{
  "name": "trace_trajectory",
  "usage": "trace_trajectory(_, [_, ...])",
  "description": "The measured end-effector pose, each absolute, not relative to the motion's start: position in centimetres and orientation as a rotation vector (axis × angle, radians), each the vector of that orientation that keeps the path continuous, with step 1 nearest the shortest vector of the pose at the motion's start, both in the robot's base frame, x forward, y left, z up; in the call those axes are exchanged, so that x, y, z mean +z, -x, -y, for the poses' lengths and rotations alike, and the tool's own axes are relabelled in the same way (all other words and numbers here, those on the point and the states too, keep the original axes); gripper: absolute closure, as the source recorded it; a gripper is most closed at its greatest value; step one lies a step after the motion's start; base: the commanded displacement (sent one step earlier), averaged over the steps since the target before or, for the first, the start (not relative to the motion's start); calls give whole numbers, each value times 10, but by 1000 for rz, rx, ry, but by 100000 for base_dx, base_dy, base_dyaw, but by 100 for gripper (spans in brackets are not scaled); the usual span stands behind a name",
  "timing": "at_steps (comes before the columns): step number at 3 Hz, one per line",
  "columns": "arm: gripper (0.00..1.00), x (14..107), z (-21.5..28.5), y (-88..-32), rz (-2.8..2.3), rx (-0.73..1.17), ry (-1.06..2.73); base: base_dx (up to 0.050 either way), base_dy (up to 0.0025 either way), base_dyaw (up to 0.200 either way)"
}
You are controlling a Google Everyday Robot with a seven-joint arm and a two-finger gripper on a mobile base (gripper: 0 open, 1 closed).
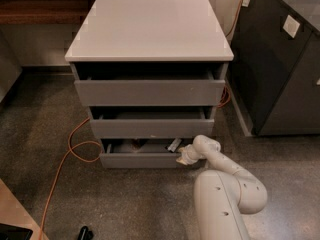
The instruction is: Pick rxbar blueberry from bottom drawer and place on counter
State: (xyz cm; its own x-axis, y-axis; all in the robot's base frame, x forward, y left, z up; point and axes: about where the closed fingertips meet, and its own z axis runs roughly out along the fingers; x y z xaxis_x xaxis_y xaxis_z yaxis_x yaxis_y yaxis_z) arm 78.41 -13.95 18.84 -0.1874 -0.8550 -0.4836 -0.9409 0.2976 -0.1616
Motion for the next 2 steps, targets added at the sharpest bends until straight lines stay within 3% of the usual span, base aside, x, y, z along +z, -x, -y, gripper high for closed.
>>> trace_trajectory(1, [100,191,140,-784,-2085,234,1597,0,0,0])
trace_trajectory(2, [100,196,131,-762,-2079,314,1611,0,0,0])
